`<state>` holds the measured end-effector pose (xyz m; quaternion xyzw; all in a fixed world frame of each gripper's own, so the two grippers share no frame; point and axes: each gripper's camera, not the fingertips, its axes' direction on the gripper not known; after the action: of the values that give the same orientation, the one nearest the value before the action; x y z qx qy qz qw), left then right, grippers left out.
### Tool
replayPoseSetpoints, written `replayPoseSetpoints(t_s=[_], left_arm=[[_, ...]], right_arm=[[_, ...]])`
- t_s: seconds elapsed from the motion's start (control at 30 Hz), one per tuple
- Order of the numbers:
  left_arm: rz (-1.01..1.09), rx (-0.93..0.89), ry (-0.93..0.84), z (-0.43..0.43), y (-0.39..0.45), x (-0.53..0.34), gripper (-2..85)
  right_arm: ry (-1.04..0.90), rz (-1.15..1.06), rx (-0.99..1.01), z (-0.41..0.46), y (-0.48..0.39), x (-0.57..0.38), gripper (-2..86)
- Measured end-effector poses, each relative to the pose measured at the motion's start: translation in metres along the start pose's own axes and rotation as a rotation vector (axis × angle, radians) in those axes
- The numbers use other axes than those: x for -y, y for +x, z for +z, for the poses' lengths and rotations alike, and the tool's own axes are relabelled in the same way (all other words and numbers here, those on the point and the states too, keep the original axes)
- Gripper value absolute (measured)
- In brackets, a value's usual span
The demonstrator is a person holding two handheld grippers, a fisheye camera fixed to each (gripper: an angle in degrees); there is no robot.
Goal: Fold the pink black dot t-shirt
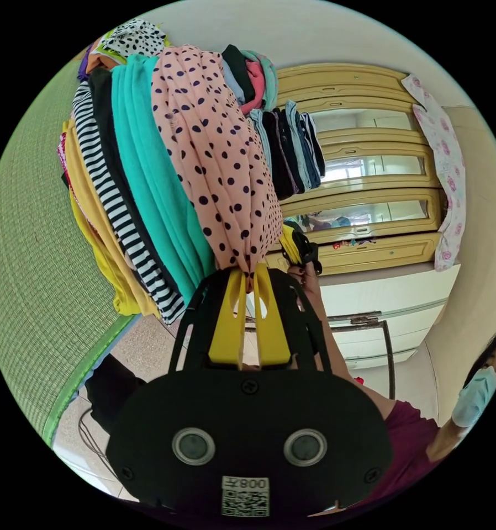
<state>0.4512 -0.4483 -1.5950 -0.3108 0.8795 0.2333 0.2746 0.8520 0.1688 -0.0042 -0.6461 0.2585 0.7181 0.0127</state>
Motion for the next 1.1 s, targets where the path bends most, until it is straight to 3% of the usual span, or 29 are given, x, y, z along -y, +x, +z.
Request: replayPoseSetpoints(t_s=[0.4,0.67,0.93,1.1], left_arm=[[0.003,-0.094,0.001,0.001,-0.037,-0.007,2.2],[-0.036,-0.121,-0.05,-0.015,-0.074,-0.039,1.4],[-0.087,-0.077,-0.009,-0.074,-0.125,-0.084,0.6],[-0.137,-0.064,0.044,-0.111,-0.16,-0.11,0.3]], right_arm=[[0.247,-0.124,-0.1,0.001,-0.08,-0.039,0.0],[-0.061,-0.455,-0.33,0.214,-0.238,0.007,0.0],[-0.337,-0.43,-0.725,0.396,-0.228,0.012,0.0],[-0.283,-0.484,-0.769,0.413,-0.253,-0.008,0.1]])
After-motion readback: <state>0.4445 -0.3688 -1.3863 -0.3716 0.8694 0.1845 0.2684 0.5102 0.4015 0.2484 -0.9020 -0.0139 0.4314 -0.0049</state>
